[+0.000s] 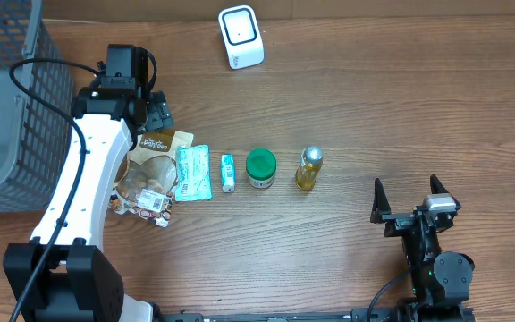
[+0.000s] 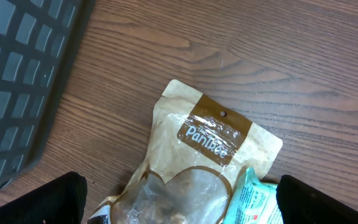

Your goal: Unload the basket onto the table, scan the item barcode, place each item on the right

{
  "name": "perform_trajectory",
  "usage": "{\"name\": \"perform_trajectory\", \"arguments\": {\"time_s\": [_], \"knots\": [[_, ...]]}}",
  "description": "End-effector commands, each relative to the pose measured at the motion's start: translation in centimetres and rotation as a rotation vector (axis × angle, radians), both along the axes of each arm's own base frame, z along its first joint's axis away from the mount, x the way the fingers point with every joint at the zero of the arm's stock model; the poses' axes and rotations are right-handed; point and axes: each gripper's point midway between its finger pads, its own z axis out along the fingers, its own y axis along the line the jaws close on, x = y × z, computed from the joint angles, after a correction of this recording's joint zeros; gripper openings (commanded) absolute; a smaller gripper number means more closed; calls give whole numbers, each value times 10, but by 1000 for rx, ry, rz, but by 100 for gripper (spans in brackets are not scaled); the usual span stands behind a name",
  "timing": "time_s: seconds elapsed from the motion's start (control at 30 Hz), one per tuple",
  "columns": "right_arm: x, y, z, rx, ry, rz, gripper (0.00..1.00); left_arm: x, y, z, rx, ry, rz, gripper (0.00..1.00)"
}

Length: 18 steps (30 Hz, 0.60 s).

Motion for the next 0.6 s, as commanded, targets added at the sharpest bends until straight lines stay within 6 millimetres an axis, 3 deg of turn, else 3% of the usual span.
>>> {"name": "perform_trajectory", "arguments": {"time_s": [0.0, 0.17, 0.57], "knots": [[0, 7, -3, 1, 1, 40, 100, 1, 2, 1, 17, -4, 4, 100], [-3, 27, 4, 47, -21, 155, 100, 1, 0, 1, 17, -4, 0, 100], [-8, 26, 34, 102, -72, 156, 100, 1, 0, 2, 17, -4, 0, 100]]}}
